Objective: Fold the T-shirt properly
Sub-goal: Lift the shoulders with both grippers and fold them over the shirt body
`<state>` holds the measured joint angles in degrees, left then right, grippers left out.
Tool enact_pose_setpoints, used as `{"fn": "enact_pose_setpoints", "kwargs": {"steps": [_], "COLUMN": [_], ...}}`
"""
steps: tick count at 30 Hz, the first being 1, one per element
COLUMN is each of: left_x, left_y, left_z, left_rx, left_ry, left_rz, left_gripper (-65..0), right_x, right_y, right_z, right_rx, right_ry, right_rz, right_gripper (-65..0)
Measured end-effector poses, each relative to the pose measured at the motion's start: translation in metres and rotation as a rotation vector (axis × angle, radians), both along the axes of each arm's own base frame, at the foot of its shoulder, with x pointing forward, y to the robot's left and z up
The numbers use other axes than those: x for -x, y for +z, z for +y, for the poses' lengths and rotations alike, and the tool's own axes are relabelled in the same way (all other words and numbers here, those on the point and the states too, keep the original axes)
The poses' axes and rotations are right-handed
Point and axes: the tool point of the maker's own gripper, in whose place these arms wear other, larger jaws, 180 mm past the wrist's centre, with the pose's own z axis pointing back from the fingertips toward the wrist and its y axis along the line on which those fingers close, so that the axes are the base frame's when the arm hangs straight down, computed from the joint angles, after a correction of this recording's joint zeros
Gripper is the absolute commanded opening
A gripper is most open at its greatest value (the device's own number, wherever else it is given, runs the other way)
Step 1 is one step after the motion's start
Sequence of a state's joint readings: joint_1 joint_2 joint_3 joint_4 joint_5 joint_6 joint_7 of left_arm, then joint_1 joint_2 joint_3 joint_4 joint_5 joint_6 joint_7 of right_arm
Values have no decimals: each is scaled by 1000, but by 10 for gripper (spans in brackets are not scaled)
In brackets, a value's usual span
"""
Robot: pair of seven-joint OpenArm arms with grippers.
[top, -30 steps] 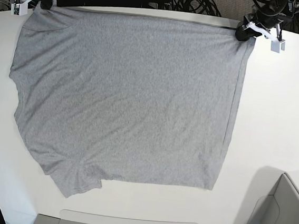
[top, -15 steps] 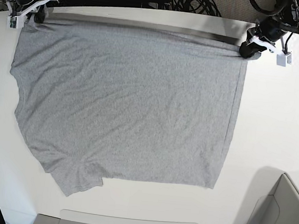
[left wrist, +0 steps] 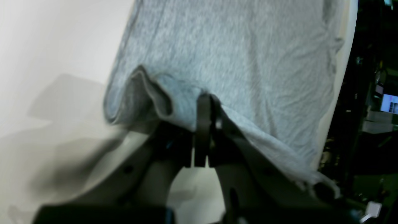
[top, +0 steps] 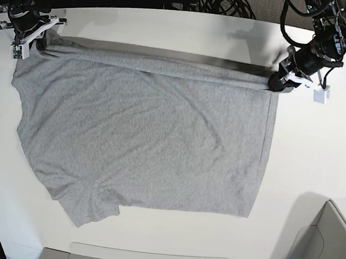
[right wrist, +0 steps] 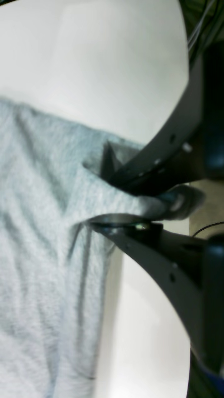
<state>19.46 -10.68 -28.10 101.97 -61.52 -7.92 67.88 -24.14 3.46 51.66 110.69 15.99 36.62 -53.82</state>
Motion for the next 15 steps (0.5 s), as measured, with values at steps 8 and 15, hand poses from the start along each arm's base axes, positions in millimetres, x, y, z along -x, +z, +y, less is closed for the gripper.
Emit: {"fn": "enact_pose_setpoints", "kwargs": {"steps": [8,15], "left_x": [-12,-41], "left_y": [2,14], "left_z": [10,18], "left_rx": [-12,-40], "left_ry": [0,48], "left_rz": [-8,-34], "left_gripper": [-650,-650], "right_x": [-38,-58], "right_y": [6,-4], "right_z": [12,15], "right_rx": [71,66], "right_ry": [68,76], "right_rz": [-24,-16], "right_gripper": [-650,-650]}}
